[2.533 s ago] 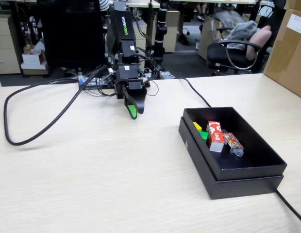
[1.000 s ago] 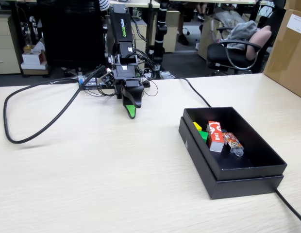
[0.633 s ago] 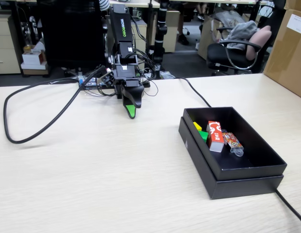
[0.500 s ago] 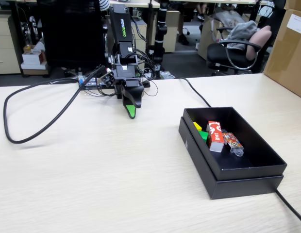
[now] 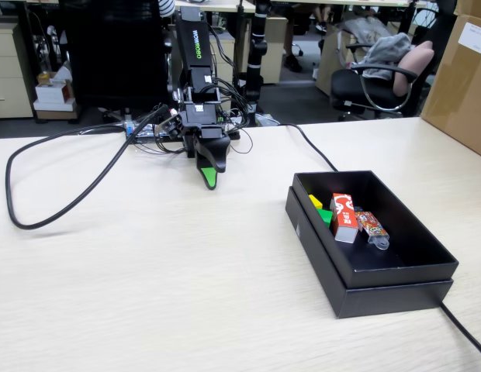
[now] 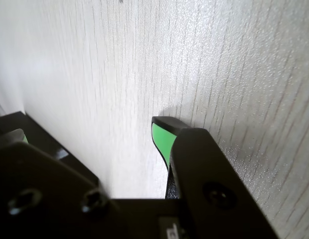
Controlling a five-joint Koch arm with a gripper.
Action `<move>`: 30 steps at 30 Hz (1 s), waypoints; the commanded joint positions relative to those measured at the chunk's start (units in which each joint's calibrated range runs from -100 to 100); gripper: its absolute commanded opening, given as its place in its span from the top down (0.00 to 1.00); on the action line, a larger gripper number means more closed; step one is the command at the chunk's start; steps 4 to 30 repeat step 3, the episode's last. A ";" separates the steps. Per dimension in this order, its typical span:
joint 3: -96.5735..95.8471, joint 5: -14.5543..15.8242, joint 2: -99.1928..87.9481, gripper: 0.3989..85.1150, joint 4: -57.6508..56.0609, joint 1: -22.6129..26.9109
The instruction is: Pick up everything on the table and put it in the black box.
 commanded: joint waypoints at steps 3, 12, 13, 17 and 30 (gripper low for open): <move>-2.24 0.00 0.23 0.43 -1.37 -0.05; -2.24 0.00 0.23 0.43 -1.37 -0.05; -2.24 0.00 0.23 0.43 -1.37 -0.05; -2.24 0.00 0.23 0.43 -1.37 -0.05; -2.24 0.00 0.23 0.43 -1.37 -0.05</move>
